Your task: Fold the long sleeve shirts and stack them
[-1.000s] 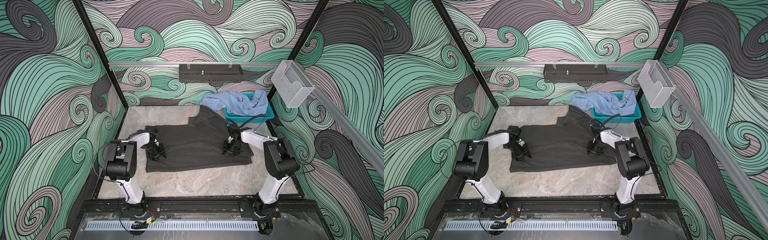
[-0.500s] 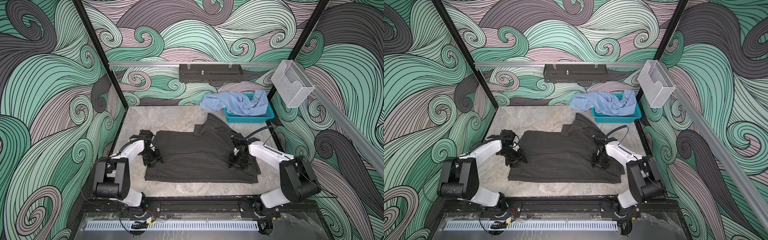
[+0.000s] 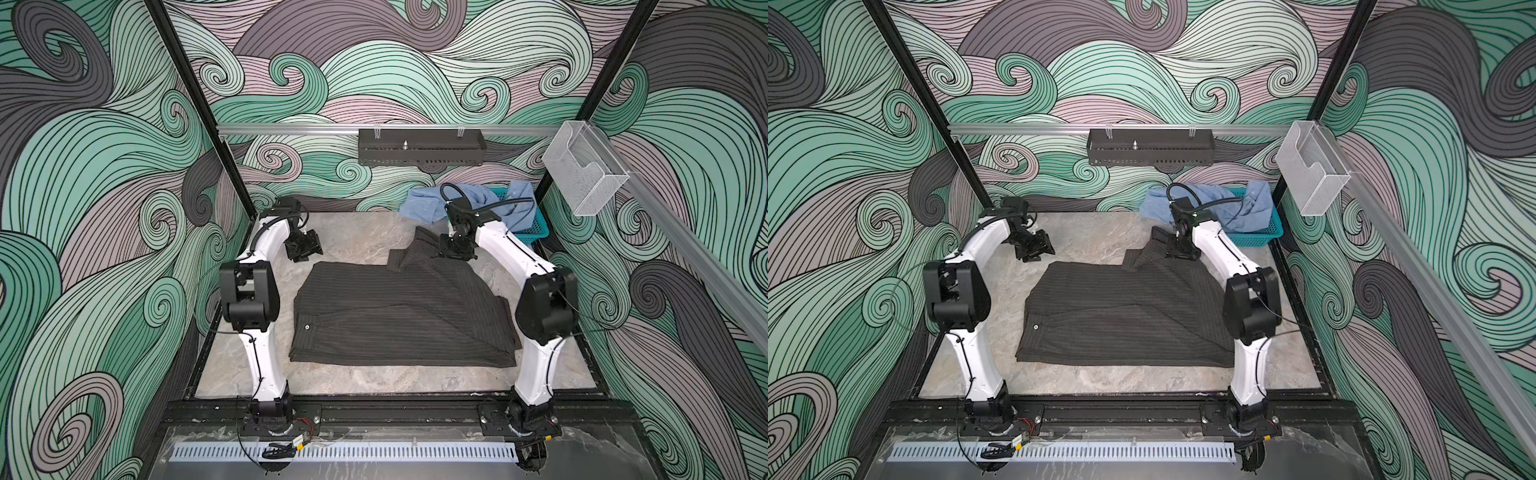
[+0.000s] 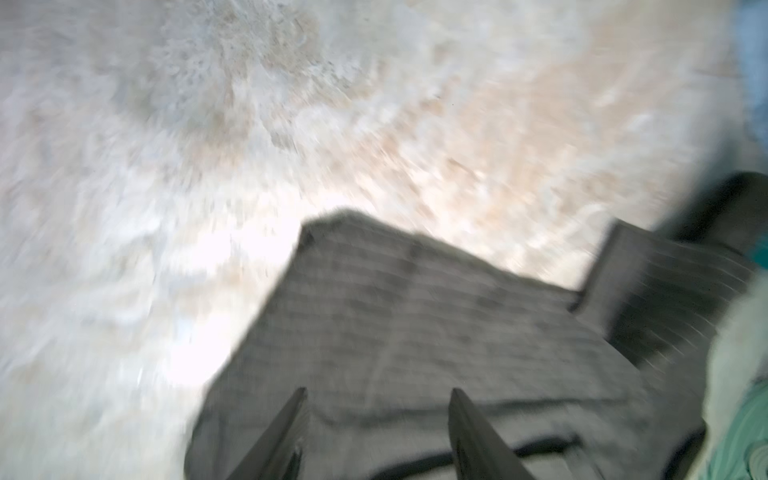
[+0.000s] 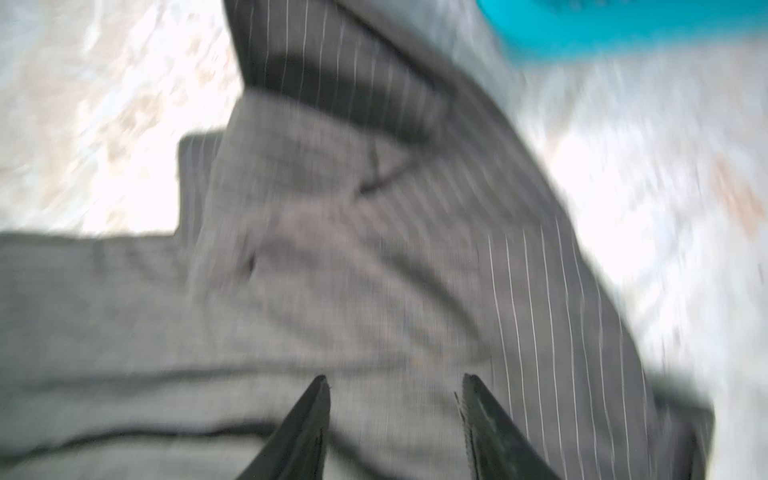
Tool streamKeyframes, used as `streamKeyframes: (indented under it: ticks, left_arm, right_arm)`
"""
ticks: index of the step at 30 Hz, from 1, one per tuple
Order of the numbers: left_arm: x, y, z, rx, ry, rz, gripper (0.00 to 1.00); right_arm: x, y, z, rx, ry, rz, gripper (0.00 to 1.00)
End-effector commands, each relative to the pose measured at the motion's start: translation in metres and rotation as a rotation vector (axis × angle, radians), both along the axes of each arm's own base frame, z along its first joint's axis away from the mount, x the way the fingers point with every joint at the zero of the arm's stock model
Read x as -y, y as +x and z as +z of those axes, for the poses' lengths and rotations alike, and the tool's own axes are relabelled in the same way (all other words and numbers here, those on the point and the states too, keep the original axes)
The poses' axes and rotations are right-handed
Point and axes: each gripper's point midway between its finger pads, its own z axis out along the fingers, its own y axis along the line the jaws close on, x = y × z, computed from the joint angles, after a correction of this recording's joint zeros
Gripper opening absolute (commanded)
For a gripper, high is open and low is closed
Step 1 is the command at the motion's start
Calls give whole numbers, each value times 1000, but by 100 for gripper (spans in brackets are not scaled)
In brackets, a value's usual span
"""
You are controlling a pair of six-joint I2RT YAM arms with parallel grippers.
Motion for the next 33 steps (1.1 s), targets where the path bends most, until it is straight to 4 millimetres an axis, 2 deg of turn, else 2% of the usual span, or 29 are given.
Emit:
streamKeyframes:
  ticks: [1,4,7,10,13,19,25,31,33]
  left_arm:
    - [-2,-13,-19,-116,10,-36,56]
    - [0,-7,-38,-146,-2,-51,56]
    - [4,-1,-47,-165,-26,-64,56]
    - [5,6,-51,-156,-31,-79,56]
    - [8,12,-55,-162,-47,-89,56]
    - [7,11,-75,-216,-46,-102,54]
    - [4,23,-79,-180,-29,-97,53]
    - [6,21,-90,-218,-27,-105,39]
    - [6,20,-92,-222,-26,-108,32]
  right_arm:
    - [-2,22,-13,-14,-41,46,54]
    - [-19,45,-22,-11,6,57,56]
    - [-41,58,-24,-5,49,93,58]
    - [-61,63,-23,15,59,131,60]
    - [-72,67,-29,20,59,134,62]
    - [-71,70,-44,-10,37,100,65]
    - [-70,76,-52,-10,33,84,68]
    - [-59,77,-73,-49,13,20,67]
    - [-55,79,-77,-59,19,-5,64]
